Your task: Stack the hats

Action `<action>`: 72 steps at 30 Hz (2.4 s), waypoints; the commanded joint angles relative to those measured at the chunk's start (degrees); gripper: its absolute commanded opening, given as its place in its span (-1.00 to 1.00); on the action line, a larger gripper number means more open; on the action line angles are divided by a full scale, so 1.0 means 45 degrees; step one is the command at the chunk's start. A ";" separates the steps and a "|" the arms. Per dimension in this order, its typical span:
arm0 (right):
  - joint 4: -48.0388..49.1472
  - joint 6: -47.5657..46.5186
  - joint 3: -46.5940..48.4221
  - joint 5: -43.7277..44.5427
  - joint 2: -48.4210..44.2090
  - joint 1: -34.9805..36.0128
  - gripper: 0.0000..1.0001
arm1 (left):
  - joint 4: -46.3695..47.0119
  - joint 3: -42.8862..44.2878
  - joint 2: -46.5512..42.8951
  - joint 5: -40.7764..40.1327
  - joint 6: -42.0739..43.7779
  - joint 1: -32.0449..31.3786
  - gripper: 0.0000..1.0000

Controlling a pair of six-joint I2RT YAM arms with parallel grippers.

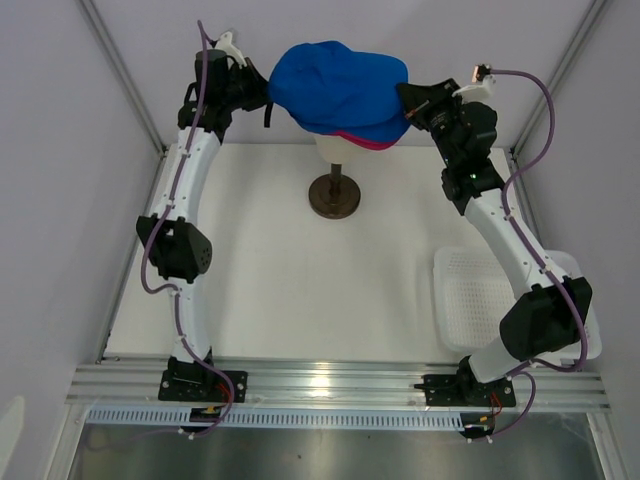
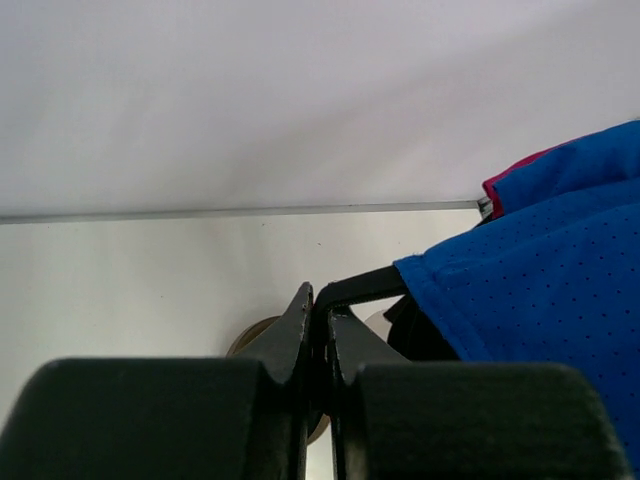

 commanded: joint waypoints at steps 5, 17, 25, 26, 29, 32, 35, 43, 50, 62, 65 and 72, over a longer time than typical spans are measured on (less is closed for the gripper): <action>-0.2578 -0.2173 -0.1539 0.2170 -0.0659 -0.0545 -1.00 | -0.1109 0.0433 0.0968 -0.0206 0.0435 0.0310 -0.81; -0.2132 0.0405 0.1115 -0.1991 -0.0678 -0.0975 -1.00 | -0.0661 0.0666 -0.1003 0.0892 0.0804 0.0134 -0.78; -0.0999 0.1339 0.1506 -0.2322 -0.0933 -0.0954 -1.00 | 0.0510 0.1605 -0.1492 0.0637 -0.0405 0.0583 -0.77; -0.0861 0.1594 0.1545 -0.2556 -0.0933 -0.0974 -1.00 | 0.0570 0.1585 -0.1590 0.0735 -0.0561 0.0583 -0.76; -0.0432 0.2472 0.1584 -0.2597 -0.1088 -0.0897 -1.00 | 0.0823 0.1585 -0.1824 0.0930 -0.0796 0.0583 -0.75; 0.0662 0.3079 0.1312 -0.2714 -0.1206 -0.0838 -1.00 | 0.0902 0.1605 -0.1864 0.1358 -0.1206 0.0759 -0.74; 0.0937 0.3197 0.1389 -0.2385 -0.1226 -0.0721 -1.00 | 0.0747 0.1585 -0.1864 0.1439 -0.1324 0.0837 -0.74; 0.0277 0.2926 0.1116 -0.0377 -0.1889 -0.0721 -1.00 | 0.1567 0.2109 -0.1104 0.1907 -0.2397 0.0915 -0.71; -0.1951 0.2222 0.0823 0.1016 -0.2573 -0.1111 -1.00 | 0.0807 0.1644 -0.0459 0.2200 -0.1541 0.0233 -0.71; -0.2695 0.1557 0.0119 0.0529 -0.2125 -0.1150 -1.00 | -0.0660 0.1410 0.1006 0.1829 -0.0817 0.0310 -0.75; -0.2754 0.1597 0.0042 0.0137 -0.1832 -0.1131 -1.00 | -0.0971 0.1273 0.1085 0.2024 -0.0544 0.0329 -0.77; -0.2522 0.1966 -0.0426 0.0001 -0.1636 -0.1150 -1.00 | -0.2299 0.0844 -0.0179 0.3117 0.1133 0.0778 -0.81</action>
